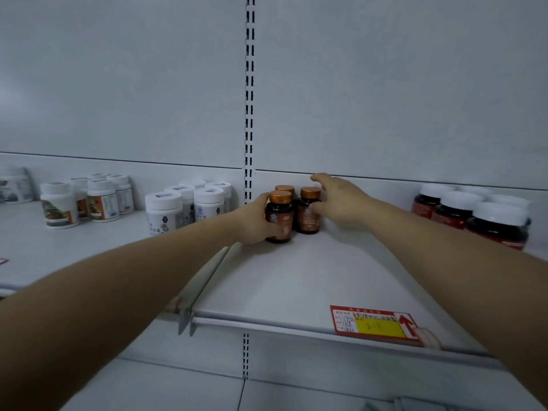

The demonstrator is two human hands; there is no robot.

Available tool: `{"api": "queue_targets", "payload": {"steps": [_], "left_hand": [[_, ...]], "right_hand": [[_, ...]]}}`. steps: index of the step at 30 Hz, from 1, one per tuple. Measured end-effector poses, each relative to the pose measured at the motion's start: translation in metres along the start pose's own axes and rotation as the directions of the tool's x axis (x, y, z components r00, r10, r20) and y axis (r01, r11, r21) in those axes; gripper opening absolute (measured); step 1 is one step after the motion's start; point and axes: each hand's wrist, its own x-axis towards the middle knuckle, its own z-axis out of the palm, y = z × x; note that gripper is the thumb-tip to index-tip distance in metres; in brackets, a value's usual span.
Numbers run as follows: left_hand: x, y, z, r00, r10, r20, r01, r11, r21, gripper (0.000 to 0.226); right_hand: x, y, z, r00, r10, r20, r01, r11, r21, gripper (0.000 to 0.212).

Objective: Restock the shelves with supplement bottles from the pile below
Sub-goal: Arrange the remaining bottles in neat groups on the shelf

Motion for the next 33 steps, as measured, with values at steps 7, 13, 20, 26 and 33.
{"api": "queue_targets", "payload": {"steps": [7, 13, 20, 26, 33], "left_hand": [[-0.003, 0.004, 0.003, 0.999, -0.021, -0.04, 0.026, 0.992, 0.125, 0.05], [-0.014, 0.005, -0.007, 0.992, -0.125, 0.003, 0.125, 0.99, 0.068, 0.092], [-0.054, 0.04, -0.02, 0.99, 0.138, -0.018, -0.13, 0.962, 0.24, 0.077], [-0.066, 0.082, 0.012, 0.969, 0.218, 0.114, -0.24, 0.939, 0.246, 0.078], [-0.062, 0.143, 0.073, 0.95, 0.25, 0.189, -0.28, 0.947, 0.154, 0.082]], "right_hand": [[-0.032, -0.009, -0.028, 0.998, 0.066, -0.024, -0.067, 0.997, -0.026, 0.067], [-0.061, -0.018, -0.045, 0.991, 0.127, -0.035, -0.129, 0.989, -0.07, 0.066], [-0.089, -0.021, -0.072, 0.981, 0.188, -0.045, -0.193, 0.962, -0.195, 0.065], [-0.117, -0.003, -0.097, 0.967, 0.239, -0.087, -0.253, 0.937, -0.239, 0.063], [-0.15, 0.06, -0.134, 0.948, 0.281, -0.148, -0.309, 0.926, -0.219, 0.058]]}}
